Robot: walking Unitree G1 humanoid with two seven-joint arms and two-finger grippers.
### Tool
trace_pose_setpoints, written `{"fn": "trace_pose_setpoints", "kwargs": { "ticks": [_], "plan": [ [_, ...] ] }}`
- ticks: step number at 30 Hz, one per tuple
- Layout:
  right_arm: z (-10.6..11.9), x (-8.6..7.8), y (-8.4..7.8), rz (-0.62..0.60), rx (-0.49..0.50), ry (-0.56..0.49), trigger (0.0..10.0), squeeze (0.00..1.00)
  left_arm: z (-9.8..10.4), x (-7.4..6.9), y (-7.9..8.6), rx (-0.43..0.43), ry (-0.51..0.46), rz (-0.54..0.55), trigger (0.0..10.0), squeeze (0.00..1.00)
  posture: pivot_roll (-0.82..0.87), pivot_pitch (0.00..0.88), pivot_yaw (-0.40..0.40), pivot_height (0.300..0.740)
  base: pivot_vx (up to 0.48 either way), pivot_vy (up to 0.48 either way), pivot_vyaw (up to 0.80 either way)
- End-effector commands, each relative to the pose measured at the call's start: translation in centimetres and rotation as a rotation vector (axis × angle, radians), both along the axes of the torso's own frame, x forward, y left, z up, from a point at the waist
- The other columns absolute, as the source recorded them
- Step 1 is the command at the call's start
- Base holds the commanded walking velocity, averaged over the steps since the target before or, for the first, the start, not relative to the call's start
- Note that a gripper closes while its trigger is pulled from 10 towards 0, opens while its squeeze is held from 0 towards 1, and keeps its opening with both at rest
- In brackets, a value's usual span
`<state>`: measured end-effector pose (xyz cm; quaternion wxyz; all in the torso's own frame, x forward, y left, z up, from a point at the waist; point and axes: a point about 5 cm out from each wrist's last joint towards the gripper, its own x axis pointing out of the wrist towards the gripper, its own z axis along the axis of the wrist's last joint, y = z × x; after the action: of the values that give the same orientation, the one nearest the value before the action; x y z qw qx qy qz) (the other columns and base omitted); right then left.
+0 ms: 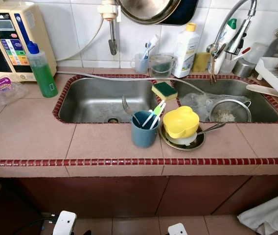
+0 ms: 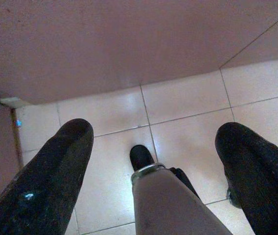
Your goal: Kitchen organization
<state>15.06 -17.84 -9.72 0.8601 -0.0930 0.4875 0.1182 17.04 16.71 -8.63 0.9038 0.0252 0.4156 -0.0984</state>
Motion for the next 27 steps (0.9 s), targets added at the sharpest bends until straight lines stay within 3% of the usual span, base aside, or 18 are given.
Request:
{"fn": "trace_pose_setpoints", "kwargs": {
  "ticks": [1, 20, 27],
  "plan": [
    [-0.06, -0.25, -0.51, -0.014, -0.015, 0.009, 10.0, 0.0, 0.2, 0.37, -0.28, -0.012, -0.021, 0.0, 10.0, 0.0, -0.02, 0.032, 0.003, 0.74, 0.0, -0.48, 0.0],
    [-0.1, -0.38, -0.53, -0.003, -0.019, 0.01, 10.0, 0.0, -0.06, -0.09, -0.3, -0.011, 0.005, -0.008, 10.0, 0.0, -0.02, 0.014, 0.003, 0.74, 0.0, -0.478, 0.0],
    [-0.07, -0.32, -0.56, 0.004, -0.021, 0.008, 10.0, 0.0, -0.09, -0.08, 0.05, 0.026, 0.008, 0.002, 10.0, 0.0, -0.02, 0.006, 0.003, 0.74, 0.0, 0.0, 0.0]
  ]
}}
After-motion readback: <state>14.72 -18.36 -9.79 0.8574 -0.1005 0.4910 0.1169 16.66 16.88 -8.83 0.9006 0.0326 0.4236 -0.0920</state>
